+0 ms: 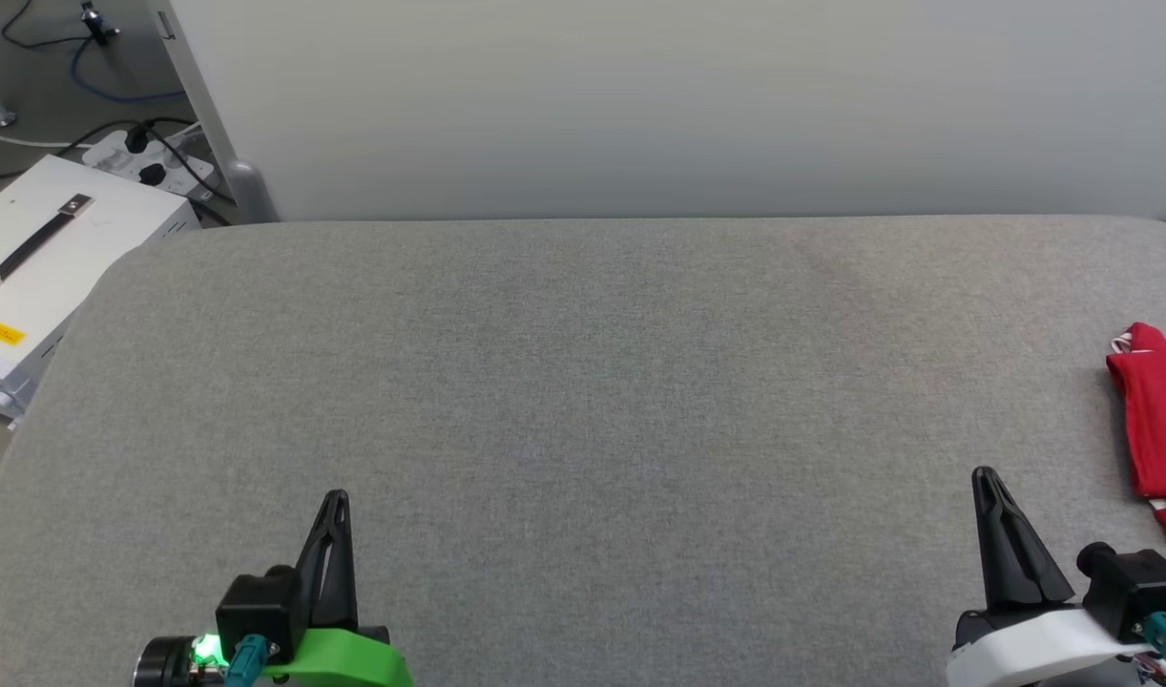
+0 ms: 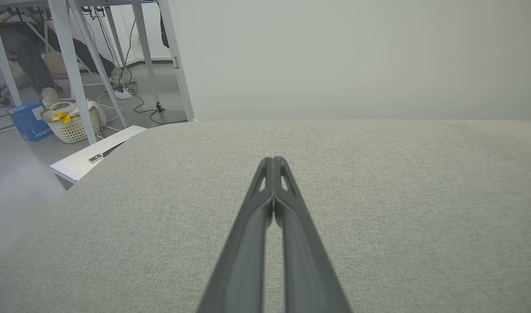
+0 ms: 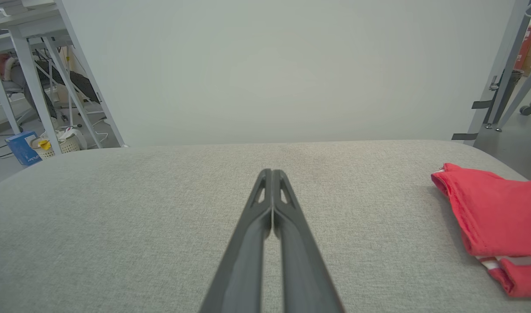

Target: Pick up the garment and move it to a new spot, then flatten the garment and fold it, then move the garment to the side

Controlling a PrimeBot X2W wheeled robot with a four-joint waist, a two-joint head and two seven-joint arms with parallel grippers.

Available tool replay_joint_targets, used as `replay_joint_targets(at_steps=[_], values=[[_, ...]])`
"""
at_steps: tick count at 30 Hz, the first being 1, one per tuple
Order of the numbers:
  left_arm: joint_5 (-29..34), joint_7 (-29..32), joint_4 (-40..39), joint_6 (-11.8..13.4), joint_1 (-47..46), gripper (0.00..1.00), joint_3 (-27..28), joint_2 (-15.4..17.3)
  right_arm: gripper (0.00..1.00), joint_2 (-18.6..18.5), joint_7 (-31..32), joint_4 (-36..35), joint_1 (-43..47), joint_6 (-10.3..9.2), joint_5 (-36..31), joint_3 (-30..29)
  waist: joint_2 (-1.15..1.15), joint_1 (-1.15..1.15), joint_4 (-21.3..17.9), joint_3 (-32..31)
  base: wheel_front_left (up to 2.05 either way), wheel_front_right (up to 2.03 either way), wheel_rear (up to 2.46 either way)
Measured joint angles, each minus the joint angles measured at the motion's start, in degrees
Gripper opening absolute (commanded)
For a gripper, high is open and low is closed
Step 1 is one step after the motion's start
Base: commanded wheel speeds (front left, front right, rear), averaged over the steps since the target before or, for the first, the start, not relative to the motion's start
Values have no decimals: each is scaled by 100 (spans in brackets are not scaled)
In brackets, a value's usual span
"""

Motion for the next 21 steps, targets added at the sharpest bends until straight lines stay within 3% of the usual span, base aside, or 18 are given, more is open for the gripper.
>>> replay_joint_targets(at_steps=[21], values=[[57, 247, -86, 0, -23, 0, 51, -22, 0, 32, 237, -13, -36, 0, -204, 10, 0, 0, 7, 12, 0, 0, 0]])
